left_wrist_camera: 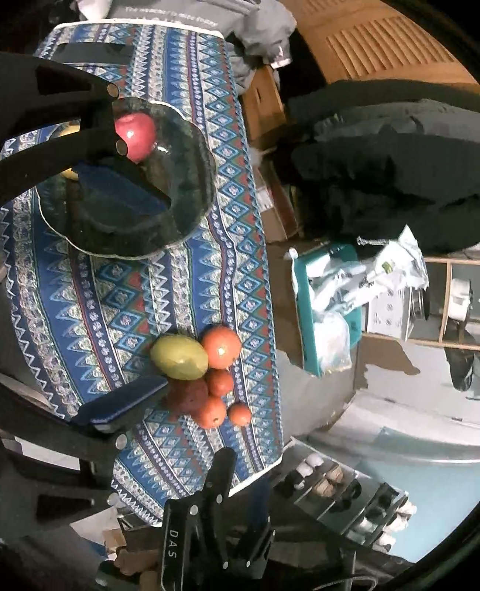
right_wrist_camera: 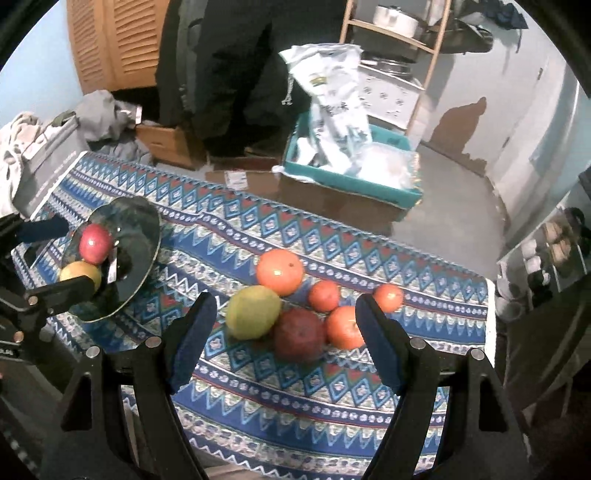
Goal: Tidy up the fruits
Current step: 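Withdraw both tools from the bowl back toward the remaining fruit, then move the left tool to the yellow pear while the right tool approaches the dark red apple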
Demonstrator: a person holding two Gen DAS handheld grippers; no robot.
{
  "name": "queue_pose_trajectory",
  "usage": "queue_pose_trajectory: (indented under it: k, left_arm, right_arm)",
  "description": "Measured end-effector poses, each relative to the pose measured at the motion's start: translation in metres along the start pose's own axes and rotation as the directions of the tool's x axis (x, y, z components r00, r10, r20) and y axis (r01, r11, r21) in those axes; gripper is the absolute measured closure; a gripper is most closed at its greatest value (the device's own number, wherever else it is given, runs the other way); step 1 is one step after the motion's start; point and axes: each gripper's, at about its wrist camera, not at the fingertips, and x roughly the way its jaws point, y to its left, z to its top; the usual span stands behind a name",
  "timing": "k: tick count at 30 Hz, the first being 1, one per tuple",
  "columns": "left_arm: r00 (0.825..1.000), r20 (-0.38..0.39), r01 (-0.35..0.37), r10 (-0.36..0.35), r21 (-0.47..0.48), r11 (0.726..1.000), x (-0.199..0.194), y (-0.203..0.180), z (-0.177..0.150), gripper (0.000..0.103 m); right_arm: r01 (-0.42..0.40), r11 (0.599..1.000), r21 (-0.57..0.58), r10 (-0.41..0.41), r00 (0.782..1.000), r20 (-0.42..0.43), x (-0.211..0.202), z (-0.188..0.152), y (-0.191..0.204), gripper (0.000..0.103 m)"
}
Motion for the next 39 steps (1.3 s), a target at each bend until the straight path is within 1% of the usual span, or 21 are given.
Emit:
queue_pose_trajectory:
  k: [1,3,7,9,11,16,18,23,27,31,34,39]
  left_arm:
    - [1.0,-0.005,0.006,-0.006,0.001,1.0,0.001,-0.003,0.002,0.013]
    - [1.0,-0.011,-0.011,0.011,-0.006,1.0,0.001,-0.008,0.007,0.013]
    - [0.998,0.005,-0.058,0.058,0.056,0.997,-0.001,-0.021,0.019,0.013]
    - [0.996,-0.001,-0.084,0.084,0.087,0.993,0.001,-0.025,0.024,0.013]
    - [0.996,-0.01,-0.085,0.087,0.112,0.99,0.004,-0.03,0.027,0.013]
    - [0.994,-0.059,-0.078,0.087,0.146,0.986,0.018,-0.037,0.033,0.013]
    - [0.995,-0.065,-0.069,0.08,0.151,0.986,0.024,-0.04,0.034,0.013]
    - [0.993,-0.098,-0.048,0.063,0.147,0.988,0.043,-0.043,0.023,0.013]
    - [0.988,-0.14,-0.044,0.062,0.129,0.991,0.062,-0.043,0.015,0.013]
    - [0.98,-0.179,-0.066,0.088,0.125,0.99,0.086,-0.042,0.006,0.014]
    - [0.975,-0.207,-0.054,0.08,0.13,0.99,0.1,-0.043,0.0,0.015]
    - [0.971,-0.212,-0.077,0.11,0.158,0.984,0.115,-0.046,-0.009,0.015]
  right_arm:
    - [0.003,1.0,0.006,-0.003,1.0,0.001,-0.001,-0.001,-0.004,0.026]
    - [0.005,1.0,0.018,-0.005,1.0,0.003,-0.004,-0.003,-0.012,0.026]
    - [-0.004,0.999,0.038,0.004,1.0,-0.007,-0.003,-0.008,-0.024,0.026]
    - [-0.003,0.999,0.048,0.004,1.0,-0.013,-0.002,-0.011,-0.029,0.026]
    - [-0.003,0.998,0.058,0.004,1.0,-0.02,0.001,-0.013,-0.034,0.026]
    - [0.004,0.997,0.083,0.0,0.999,-0.042,0.011,-0.021,-0.045,0.026]
    - [-0.003,0.996,0.089,0.008,0.999,-0.054,0.016,-0.024,-0.046,0.026]
    - [0.0,0.997,0.077,0.008,0.994,-0.112,0.041,-0.035,-0.046,0.026]
    - [-0.021,0.997,0.076,0.034,0.984,-0.176,0.068,-0.047,-0.043,0.026]
    - [-0.053,0.995,0.084,0.072,0.969,-0.235,0.092,-0.055,-0.038,0.026]
    - [-0.056,0.995,0.085,0.077,0.961,-0.265,0.105,-0.058,-0.035,0.026]
    - [-0.069,0.994,0.084,0.091,0.948,-0.304,0.125,-0.062,-0.032,0.026]
